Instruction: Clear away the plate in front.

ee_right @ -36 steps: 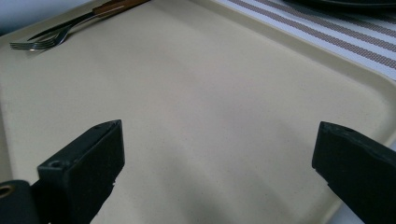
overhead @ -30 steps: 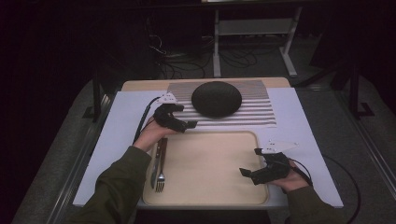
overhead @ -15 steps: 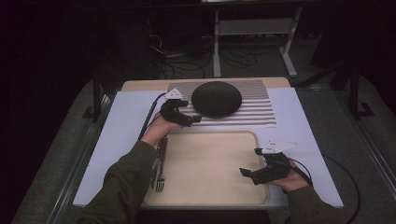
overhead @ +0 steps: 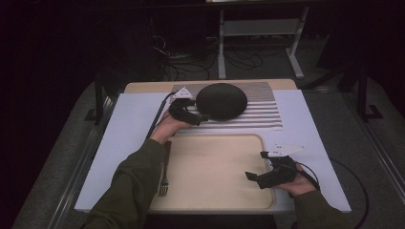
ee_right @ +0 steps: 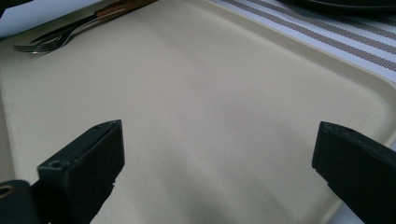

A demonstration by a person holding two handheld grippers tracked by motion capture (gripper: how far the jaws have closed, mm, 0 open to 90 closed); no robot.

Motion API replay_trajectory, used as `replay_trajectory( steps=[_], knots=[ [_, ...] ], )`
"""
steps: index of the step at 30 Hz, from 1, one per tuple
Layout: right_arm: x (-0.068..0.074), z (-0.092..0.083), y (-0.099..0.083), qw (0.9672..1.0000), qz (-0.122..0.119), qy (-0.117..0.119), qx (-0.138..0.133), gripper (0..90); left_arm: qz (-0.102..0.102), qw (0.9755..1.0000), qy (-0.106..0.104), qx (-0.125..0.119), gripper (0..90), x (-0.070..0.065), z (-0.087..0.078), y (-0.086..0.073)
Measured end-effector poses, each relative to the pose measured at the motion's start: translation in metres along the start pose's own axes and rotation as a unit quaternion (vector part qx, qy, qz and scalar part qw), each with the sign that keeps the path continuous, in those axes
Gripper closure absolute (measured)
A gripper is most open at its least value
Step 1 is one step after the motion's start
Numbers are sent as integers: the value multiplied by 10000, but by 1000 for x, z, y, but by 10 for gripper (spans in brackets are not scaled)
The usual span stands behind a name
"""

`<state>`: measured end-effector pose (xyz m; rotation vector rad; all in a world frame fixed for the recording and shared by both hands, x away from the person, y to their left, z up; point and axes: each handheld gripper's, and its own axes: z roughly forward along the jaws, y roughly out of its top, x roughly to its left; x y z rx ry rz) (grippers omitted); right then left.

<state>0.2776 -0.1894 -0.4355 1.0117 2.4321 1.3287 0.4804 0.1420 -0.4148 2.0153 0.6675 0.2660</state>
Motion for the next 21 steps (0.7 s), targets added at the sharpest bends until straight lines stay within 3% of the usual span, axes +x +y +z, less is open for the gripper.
replay_trajectory(
  steps=[9, 21],
  knots=[
    [0, 0, 0, 10000, -2, 4, -12, 22, 187, 9998, 57, 44, 4, 2, 3, 0],
    [0, -1, 0, 10000, -15, 12, -19, 22, 593, 9977, 251, 195, 4, 1, 6, 1]
  ],
)
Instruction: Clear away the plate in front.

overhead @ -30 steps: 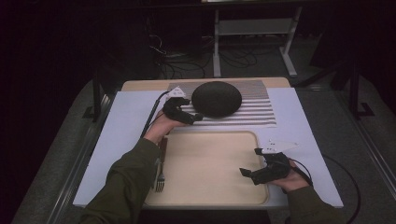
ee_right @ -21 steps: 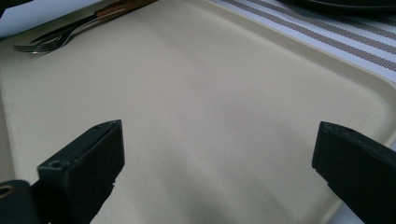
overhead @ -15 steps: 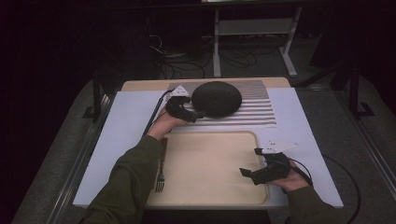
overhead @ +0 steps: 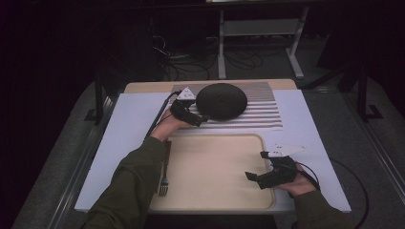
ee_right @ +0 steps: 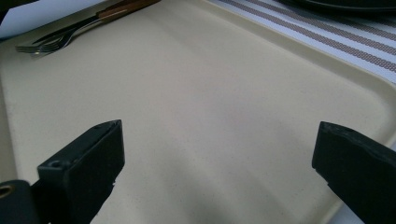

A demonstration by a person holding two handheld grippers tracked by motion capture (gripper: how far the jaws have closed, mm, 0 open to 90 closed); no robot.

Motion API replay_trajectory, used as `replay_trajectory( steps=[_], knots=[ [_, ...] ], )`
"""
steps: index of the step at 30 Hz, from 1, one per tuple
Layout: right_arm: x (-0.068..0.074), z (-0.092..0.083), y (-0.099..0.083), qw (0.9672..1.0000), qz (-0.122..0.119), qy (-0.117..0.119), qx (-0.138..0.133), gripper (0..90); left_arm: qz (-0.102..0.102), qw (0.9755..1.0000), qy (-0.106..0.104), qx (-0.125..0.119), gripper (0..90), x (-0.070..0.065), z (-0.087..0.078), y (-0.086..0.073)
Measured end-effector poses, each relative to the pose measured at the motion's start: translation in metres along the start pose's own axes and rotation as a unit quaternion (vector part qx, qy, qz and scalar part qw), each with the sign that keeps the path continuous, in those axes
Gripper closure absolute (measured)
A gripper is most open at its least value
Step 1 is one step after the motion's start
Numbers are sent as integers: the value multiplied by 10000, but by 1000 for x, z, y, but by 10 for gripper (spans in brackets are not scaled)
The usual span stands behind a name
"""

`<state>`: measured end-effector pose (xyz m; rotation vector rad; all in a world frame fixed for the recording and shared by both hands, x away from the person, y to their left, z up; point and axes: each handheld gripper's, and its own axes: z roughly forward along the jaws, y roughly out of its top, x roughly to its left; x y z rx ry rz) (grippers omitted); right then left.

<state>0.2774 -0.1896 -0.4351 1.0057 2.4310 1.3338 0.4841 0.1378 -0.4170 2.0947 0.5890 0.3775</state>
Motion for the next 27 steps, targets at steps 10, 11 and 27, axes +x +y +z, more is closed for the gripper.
replay_trajectory(
  steps=[10, 11, 27],
  knots=[
    [0, 0, 0, 10000, -3, 0, -5, 22, 507, 9985, 198, 95, 4, -5, 2, -1],
    [0, 0, 0, 10000, -5, -1, -5, 22, 572, 9981, 223, 108, 4, -6, 2, -1],
    [0, -1, 0, 10000, 19, 14, -23, 22, 1848, 9791, 726, 442, 4, -15, 10, -7]
  ],
)
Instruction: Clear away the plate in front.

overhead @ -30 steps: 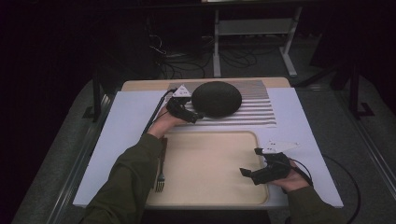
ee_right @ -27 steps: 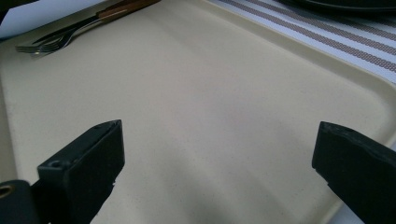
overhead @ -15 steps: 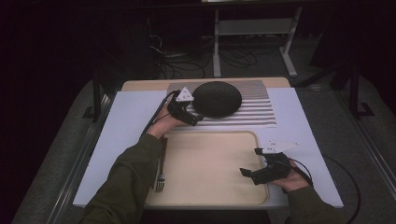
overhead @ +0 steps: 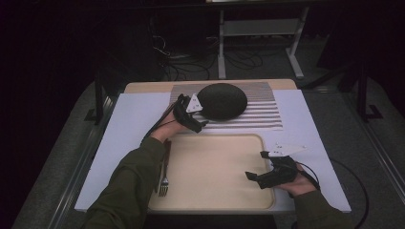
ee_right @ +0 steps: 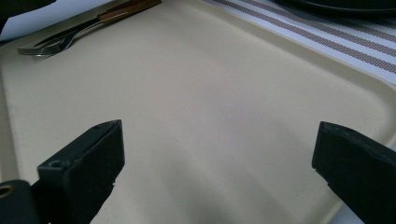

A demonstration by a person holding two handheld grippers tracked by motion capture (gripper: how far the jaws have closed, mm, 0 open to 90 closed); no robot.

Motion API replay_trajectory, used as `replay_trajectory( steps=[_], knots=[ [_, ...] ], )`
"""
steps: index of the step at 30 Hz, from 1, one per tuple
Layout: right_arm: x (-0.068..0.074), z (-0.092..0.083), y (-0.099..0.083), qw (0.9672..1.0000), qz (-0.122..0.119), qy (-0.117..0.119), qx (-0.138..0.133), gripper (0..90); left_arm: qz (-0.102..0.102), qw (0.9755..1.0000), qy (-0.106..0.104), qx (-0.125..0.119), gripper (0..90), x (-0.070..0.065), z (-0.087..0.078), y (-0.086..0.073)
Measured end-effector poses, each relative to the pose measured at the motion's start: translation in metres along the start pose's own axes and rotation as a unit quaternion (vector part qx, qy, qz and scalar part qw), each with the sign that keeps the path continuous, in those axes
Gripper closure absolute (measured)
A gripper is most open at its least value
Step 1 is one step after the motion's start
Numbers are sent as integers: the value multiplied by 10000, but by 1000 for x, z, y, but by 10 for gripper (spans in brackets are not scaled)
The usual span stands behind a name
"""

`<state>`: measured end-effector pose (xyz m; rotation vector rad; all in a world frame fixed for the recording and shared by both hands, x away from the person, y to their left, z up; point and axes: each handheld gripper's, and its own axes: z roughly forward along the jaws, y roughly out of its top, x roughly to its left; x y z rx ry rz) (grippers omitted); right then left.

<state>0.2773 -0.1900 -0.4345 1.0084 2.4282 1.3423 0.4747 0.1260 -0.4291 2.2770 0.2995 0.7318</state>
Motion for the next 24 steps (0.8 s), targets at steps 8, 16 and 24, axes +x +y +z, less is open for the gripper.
replay_trajectory(
  steps=[8, 16, 24],
  knots=[
    [0, 0, 0, 10000, 7, 7, -8, 22, 728, 9971, 144, 188, 4, -5, 4, 6],
    [0, -1, 0, 10000, 2, 14, -27, 22, 1445, 9884, 316, 354, 63, -8, 7, 10],
    [-1, -1, 0, 10000, 11, 17, -44, 23, 1990, 9781, 458, 403, 209, -13, 11, 12]
  ],
)
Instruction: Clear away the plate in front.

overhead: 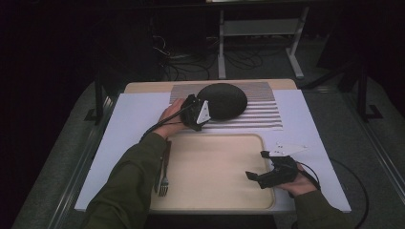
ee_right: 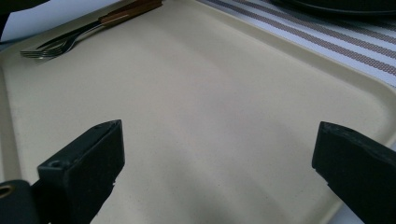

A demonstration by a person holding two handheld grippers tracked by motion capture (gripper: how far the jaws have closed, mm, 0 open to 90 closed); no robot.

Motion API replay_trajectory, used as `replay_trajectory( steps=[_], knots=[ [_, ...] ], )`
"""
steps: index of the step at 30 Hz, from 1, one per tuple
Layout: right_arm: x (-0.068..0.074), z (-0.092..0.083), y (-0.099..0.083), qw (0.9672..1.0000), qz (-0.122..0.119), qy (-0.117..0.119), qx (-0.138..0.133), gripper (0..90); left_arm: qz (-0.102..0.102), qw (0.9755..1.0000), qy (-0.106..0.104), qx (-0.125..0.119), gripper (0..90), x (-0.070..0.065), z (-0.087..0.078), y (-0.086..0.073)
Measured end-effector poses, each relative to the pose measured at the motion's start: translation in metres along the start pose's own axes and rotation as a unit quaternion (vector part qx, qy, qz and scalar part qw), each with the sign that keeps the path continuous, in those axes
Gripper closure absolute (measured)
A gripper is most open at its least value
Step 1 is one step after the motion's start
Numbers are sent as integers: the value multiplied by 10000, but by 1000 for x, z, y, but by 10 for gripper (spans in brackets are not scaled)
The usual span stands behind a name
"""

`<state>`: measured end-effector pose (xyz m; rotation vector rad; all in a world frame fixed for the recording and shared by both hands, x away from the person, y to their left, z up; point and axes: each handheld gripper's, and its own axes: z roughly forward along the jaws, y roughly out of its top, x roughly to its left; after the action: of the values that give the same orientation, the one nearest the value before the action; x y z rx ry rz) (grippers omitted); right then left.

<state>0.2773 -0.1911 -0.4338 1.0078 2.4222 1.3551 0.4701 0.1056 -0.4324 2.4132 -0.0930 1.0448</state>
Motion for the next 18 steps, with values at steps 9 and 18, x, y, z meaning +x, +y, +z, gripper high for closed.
replay_trajectory(
  steps=[9, 18],
  knots=[
    [0, 0, 0, 10000, -12, -2, 8, 23, 389, 9992, 85, 14, 373, -5, 2, 3],
    [0, 0, 0, 10000, 4, 25, -17, 23, 736, 9972, -71, 68, 541, -17, 11, 8]
  ],
)
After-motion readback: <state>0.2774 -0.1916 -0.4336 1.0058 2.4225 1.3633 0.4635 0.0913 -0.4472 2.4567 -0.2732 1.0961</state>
